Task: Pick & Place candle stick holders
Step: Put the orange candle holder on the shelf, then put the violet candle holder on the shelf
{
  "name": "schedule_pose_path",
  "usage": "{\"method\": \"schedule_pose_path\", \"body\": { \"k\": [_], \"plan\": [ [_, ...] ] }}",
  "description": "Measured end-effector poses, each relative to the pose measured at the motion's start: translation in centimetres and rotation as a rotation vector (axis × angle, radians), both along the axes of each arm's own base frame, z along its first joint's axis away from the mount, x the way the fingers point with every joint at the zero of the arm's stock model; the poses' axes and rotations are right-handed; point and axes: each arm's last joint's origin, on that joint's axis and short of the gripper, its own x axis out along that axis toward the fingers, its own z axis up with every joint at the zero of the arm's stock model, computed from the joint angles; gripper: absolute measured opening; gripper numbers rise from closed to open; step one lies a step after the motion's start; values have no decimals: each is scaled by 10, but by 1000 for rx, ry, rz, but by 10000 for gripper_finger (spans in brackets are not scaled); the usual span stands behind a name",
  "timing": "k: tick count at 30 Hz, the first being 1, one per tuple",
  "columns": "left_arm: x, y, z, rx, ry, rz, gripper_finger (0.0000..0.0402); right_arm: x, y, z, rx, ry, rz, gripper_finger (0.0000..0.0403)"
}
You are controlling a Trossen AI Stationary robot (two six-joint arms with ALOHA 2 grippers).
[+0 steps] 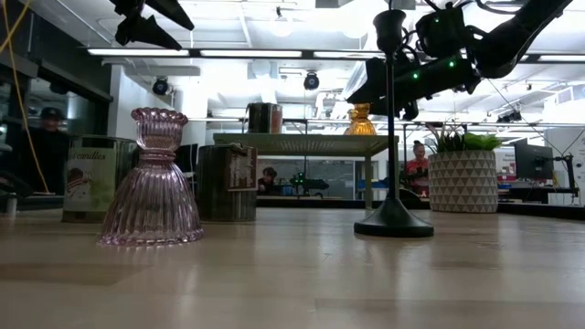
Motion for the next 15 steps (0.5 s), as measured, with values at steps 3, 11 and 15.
{"method": "schedule_pose_path", "body": {
  "k": [3,11,15],
  "plan": [
    [0,0,0,0,0,0,283,0,0,0,-4,3,0,284],
    [0,0,0,-2,-2,2,283,0,0,2,-16,-14,1,284],
    [0,0,0,-2,-3,2,283,-1,0,7,-33,-38,-6,284]
  ]
}}
